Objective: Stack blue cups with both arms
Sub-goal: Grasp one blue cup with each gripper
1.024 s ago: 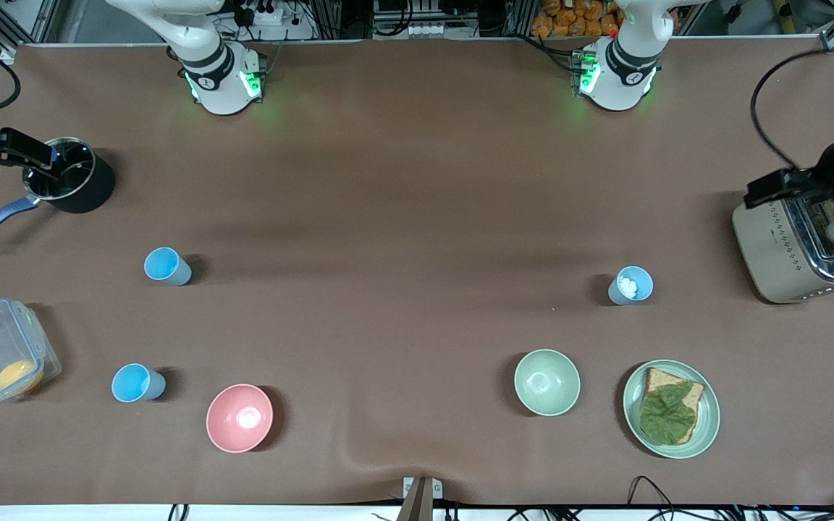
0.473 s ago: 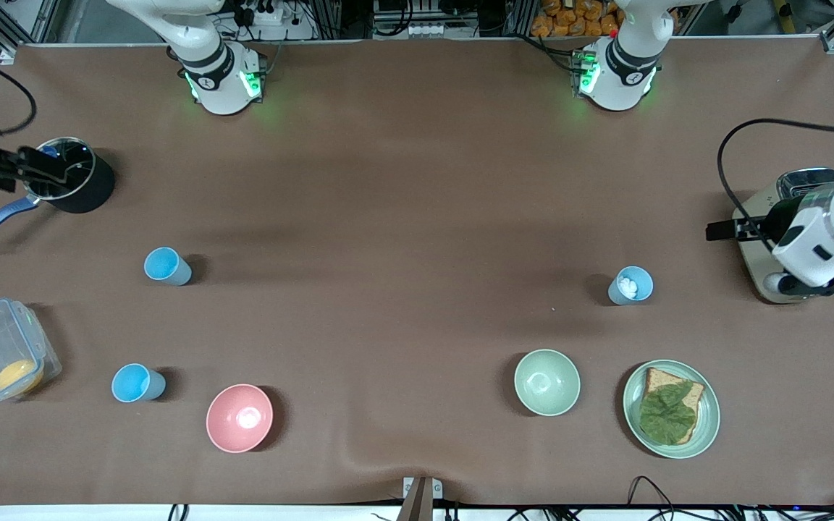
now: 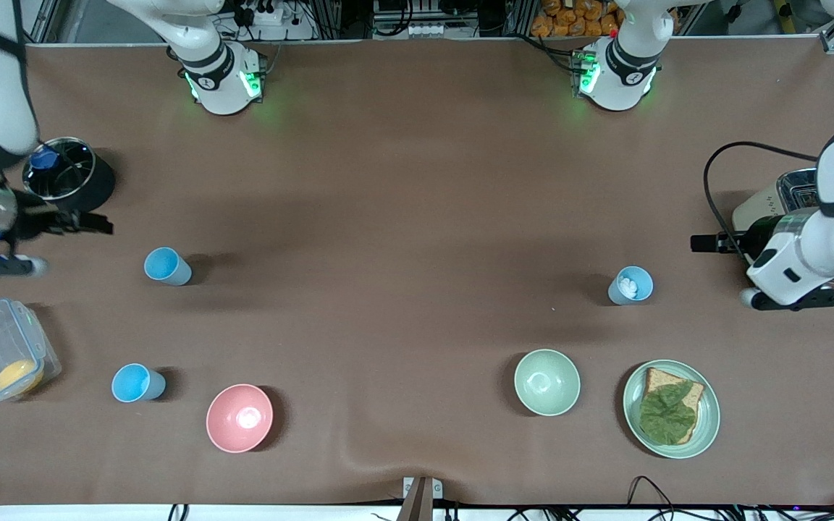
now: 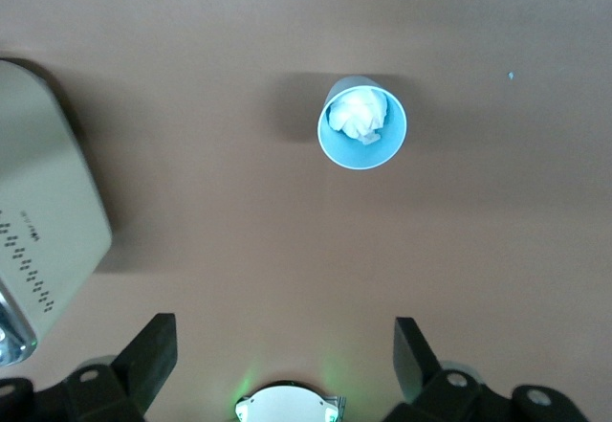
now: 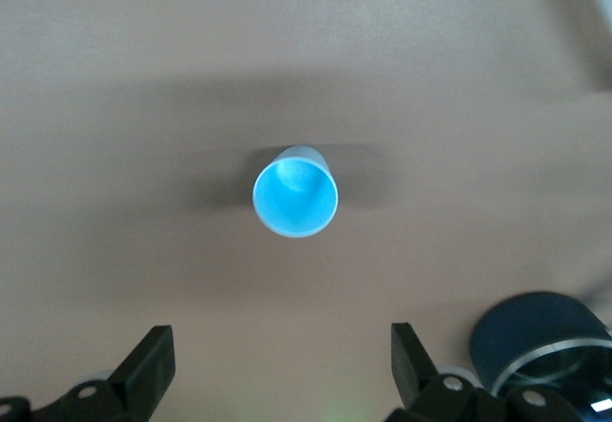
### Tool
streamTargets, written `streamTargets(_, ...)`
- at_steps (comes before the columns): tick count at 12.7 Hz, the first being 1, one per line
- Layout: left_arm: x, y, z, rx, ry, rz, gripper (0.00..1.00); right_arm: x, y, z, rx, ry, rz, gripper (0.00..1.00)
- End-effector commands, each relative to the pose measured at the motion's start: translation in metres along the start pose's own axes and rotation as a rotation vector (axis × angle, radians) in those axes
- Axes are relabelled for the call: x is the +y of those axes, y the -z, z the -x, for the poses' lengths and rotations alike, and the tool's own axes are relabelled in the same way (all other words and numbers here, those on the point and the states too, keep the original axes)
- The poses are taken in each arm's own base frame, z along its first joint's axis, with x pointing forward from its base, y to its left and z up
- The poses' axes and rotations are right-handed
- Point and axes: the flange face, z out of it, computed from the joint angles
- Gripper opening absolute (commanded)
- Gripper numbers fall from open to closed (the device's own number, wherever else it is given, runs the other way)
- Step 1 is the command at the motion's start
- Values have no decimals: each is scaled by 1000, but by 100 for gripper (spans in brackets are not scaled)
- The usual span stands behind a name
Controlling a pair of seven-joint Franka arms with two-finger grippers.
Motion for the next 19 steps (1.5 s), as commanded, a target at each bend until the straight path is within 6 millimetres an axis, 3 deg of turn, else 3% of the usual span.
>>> streamTargets(1,3,-28,-19,-51,-2,-11,100,10,-41,-21,0,-5,6,100)
streamTargets(4,-7,-65,-40,-112,8,-3,100,32,-93,-22,15,-10,18,100)
streamTargets(7,-8,-101,-65,-116,9,11,100,31,-140,-25,-1,-2,23,100)
streamTargets(9,-3,-114,-75,-102,2,14,100,27,-168,-30,-50,7,19,100)
streamTargets(14,-2,-150,-97,-83,6,32,100,24,-198,-36,-80,15,16,100)
streamTargets(15,-4,-159,-100,-93,9,41,100,27,-207,-37,-87,11,14,90)
streamTargets(17,-3,-169,-106,-90,10,46,100,27,-207,-37,-89,15,13,19)
streamTargets(18,-3,-171,-107,-92,10,48,100,28,-206,-37,-89,17,13,0)
streamTargets(19,-3,-176,-109,-98,11,52,100,27,-206,-36,-90,33,10,0)
